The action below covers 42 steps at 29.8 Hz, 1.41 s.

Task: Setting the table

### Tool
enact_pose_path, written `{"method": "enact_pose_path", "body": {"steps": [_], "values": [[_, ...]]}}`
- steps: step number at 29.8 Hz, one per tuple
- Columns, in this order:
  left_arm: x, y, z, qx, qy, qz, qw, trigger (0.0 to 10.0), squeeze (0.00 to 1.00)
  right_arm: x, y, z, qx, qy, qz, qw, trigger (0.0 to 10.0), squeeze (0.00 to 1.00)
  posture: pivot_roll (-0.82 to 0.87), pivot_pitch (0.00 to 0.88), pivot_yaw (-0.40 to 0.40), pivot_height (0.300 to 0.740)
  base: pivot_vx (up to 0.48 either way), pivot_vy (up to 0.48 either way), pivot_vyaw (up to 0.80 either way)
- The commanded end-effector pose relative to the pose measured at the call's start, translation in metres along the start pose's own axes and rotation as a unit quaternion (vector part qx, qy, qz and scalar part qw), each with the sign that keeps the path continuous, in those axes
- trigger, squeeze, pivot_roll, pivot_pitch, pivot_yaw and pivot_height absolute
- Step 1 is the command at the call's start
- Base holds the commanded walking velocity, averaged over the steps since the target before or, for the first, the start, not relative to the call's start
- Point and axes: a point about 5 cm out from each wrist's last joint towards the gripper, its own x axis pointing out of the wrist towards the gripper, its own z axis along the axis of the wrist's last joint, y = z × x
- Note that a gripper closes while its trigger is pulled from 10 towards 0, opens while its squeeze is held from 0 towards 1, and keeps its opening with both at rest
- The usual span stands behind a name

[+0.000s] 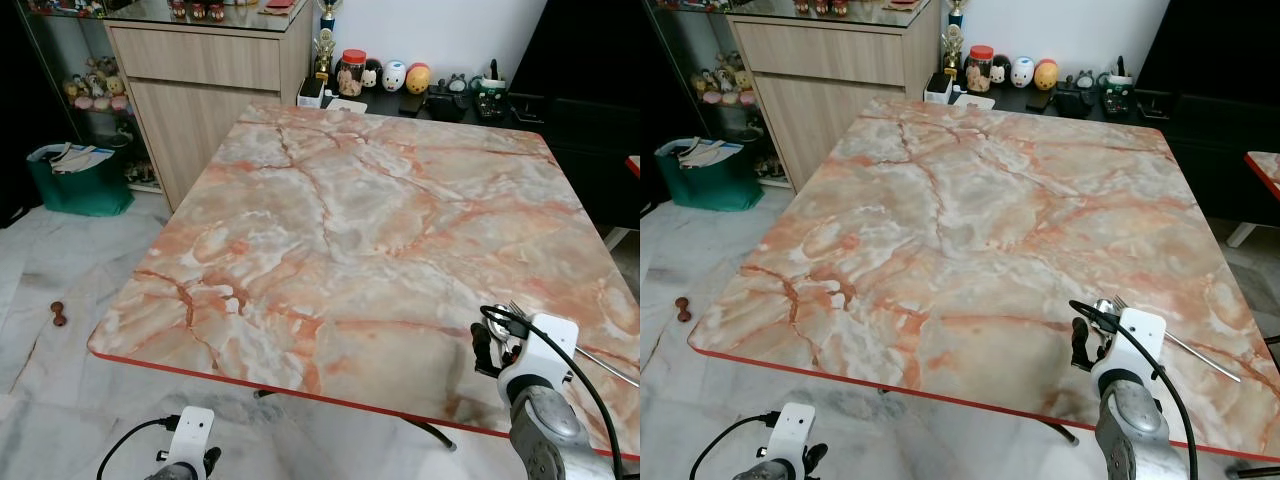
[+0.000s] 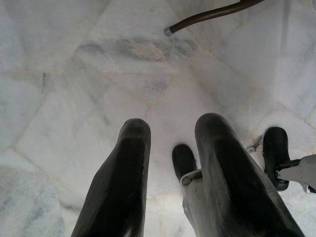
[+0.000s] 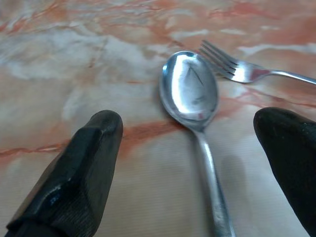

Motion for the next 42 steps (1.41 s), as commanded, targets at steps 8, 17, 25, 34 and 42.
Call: {"method": "enact_pose_path", "body": {"steps": [8,17,25,34,42], "values": [[0.0,0.0,-0.003,0.007,0.009,-0.003,1.0,10.0,0.0,0.005,0.001,-0.006,-0.001,0.017,0.003,1.0,10.0,0.0,0.07,0.0,-0.052,0.74,0.0,0.0,0.0],[0.0,-0.001,-0.003,0.013,0.009,-0.006,1.0,10.0,0.0,0.007,-0.003,-0.01,0.003,0.023,-0.012,1.0,10.0,0.0,0.07,0.0,-0.05,0.74,0.0,0.0,0.0],[-0.001,0.0,-0.004,0.016,0.01,-0.007,1.0,10.0,0.0,0.007,-0.003,-0.015,0.015,0.029,-0.024,0.999,10.0,0.0,0.07,0.0,-0.046,0.74,0.0,0.0,0.0],[-0.001,0.001,-0.003,0.021,0.009,-0.008,1.0,10.0,0.0,0.008,-0.001,-0.016,0.022,0.025,-0.02,0.999,0.0,0.0,0.07,0.0,-0.044,0.74,0.0,0.0,0.0],[0.0,0.0,-0.001,0.027,0.008,-0.01,1.0,10.0,0.0,0.011,0.0,-0.014,0.027,0.021,-0.018,0.999,0.0,0.0,0.07,0.0,-0.047,0.74,0.0,0.0,0.0]]}}
